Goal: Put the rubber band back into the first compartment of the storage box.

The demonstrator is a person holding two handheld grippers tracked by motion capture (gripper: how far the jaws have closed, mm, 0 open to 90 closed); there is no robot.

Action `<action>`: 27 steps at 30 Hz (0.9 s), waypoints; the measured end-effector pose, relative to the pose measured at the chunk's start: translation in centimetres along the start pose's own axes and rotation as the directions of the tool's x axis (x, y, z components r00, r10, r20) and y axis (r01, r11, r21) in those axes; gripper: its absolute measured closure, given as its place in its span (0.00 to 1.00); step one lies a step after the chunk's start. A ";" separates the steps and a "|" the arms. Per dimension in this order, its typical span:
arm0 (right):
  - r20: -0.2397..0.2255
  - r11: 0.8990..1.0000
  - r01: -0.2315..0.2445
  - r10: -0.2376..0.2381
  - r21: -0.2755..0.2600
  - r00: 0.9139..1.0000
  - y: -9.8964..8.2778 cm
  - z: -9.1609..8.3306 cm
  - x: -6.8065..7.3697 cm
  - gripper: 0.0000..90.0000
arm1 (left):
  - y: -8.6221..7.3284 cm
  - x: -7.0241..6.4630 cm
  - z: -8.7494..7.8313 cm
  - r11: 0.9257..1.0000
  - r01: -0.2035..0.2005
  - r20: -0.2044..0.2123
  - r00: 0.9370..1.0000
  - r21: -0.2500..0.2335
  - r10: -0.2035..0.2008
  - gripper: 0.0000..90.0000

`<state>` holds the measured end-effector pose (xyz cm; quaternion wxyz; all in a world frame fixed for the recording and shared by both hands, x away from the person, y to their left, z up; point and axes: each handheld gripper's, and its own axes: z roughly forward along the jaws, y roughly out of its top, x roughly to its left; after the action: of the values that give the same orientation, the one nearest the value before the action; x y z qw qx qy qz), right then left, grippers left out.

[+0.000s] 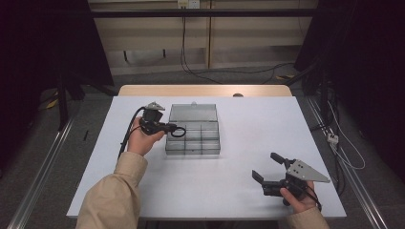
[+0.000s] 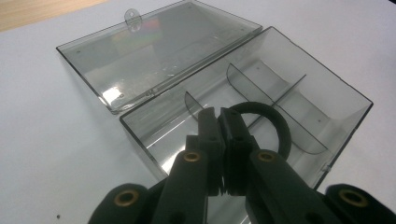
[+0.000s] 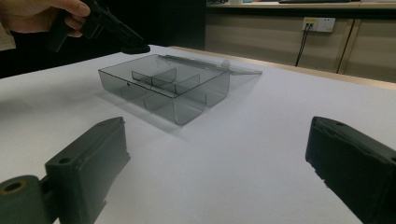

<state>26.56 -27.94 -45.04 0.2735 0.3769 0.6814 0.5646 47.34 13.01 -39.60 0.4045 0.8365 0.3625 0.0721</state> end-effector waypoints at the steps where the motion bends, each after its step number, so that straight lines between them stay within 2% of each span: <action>1: 0.002 1.000 0.000 0.000 0.001 1.000 0.0 0.0 0.0 0.06 | 0.0 0.1 0.0 1.000 0.000 -0.001 1.000 0.001 0.000 0.98; 3: 0.001 1.000 0.000 0.000 0.001 1.000 0.0 0.0 0.0 0.06 | 0.0 0.1 0.2 1.000 -0.001 -0.019 1.000 0.007 0.001 0.98; 6: -0.001 1.000 0.001 -0.001 0.000 1.000 0.0 0.0 0.0 0.06 | 0.0 0.4 0.3 1.000 0.006 -0.008 1.000 0.001 -0.006 0.98; 9: -0.002 1.000 0.002 -0.002 -0.001 1.000 0.0 0.0 0.0 0.06 | 0.0 0.5 0.4 1.000 0.004 -0.028 1.000 0.007 -0.004 0.98; 10: -0.002 1.000 0.002 -0.002 -0.001 1.000 0.0 0.0 0.0 0.06 | 0.0 0.6 0.5 1.000 0.004 -0.020 1.000 0.005 -0.004 0.98; 23: -0.002 1.000 0.002 -0.002 -0.001 1.000 0.0 0.0 0.0 0.06 | -0.2 1.3 1.2 1.000 0.019 -0.043 0.999 0.003 -0.019 0.98; 24: -0.002 1.000 0.002 -0.002 -0.001 1.000 0.0 0.0 0.0 0.06 | -0.2 1.3 1.3 1.000 0.025 -0.058 0.998 -0.003 -0.025 0.98; 26: -0.001 1.000 0.001 -0.001 -0.001 1.000 0.0 -0.1 0.0 0.06 | -0.3 1.6 1.4 1.000 0.031 -0.049 0.998 -0.001 -0.031 0.98; 27: -0.001 1.000 0.001 -0.001 -0.002 1.000 0.0 -0.1 0.0 0.06 | -0.3 1.7 1.4 0.999 0.034 -0.065 0.997 -0.003 -0.034 0.98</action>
<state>26.53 -28.00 -44.99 0.2737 0.3760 0.6813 0.5653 48.99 13.34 -41.03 0.3946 0.8270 0.3896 0.0929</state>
